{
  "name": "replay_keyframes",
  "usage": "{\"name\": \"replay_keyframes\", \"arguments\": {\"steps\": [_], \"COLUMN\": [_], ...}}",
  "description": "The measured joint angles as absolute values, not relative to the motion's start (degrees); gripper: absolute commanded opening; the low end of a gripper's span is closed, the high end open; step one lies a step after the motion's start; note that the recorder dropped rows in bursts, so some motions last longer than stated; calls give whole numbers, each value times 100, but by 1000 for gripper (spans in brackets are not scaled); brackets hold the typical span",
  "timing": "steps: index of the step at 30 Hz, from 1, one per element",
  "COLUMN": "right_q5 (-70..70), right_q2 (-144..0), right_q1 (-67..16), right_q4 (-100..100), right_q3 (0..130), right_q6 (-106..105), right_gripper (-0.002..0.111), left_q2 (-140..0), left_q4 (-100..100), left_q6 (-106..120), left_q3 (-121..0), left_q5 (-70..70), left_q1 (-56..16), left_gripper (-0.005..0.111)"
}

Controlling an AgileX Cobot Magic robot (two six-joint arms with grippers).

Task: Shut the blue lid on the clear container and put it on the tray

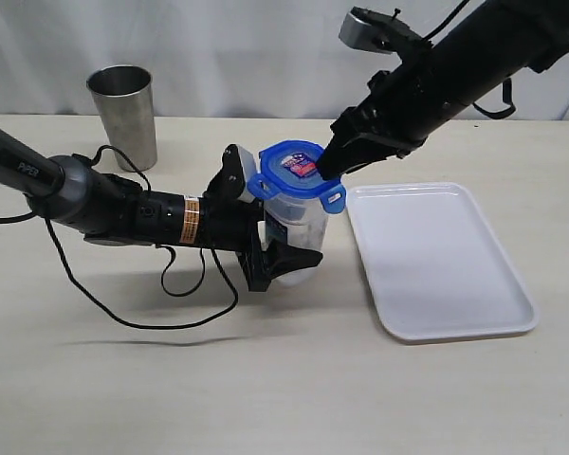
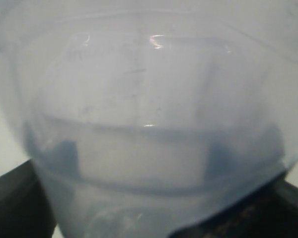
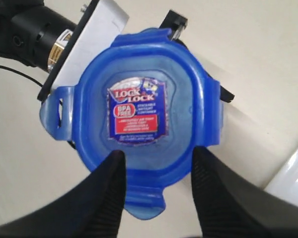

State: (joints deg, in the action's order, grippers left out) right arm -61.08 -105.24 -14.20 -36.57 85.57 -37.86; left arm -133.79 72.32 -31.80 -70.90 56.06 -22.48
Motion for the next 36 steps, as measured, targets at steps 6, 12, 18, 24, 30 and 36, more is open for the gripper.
{"name": "replay_keyframes", "arguments": {"steps": [6, 12, 18, 24, 30, 36], "right_q5": [-6085, -5816, -5653, -5702, -6095, -6342], "right_q2": [-10453, -10340, -10624, -10797, -10976, -11172], "right_q1": [-1467, -1470, -1470, -1470, -1446, -1372], "right_q4": [-3503, -3275, -3260, -3301, -3771, -4092], "right_q3": [8720, 8797, 8797, 8809, 8876, 8922], "right_q6": [-3797, -3684, -3673, -3661, -3945, -3989], "right_gripper": [50, 50, 48, 48, 48, 35], "left_q2": [-13379, -13379, -13379, -13379, -13379, -13379], "left_q4": [7223, 7223, 7223, 7223, 7244, 7371], "left_q6": [-3167, -3167, -3167, -3167, -3148, -3125], "left_q3": [-7090, -7090, -7090, -7090, -7090, -7090], "left_q5": [5591, 5591, 5591, 5591, 5603, 5663], "left_q1": [-2248, -2248, -2248, -2248, -2248, -2202], "left_gripper": [0, 0, 0, 0, 0, 0]}}
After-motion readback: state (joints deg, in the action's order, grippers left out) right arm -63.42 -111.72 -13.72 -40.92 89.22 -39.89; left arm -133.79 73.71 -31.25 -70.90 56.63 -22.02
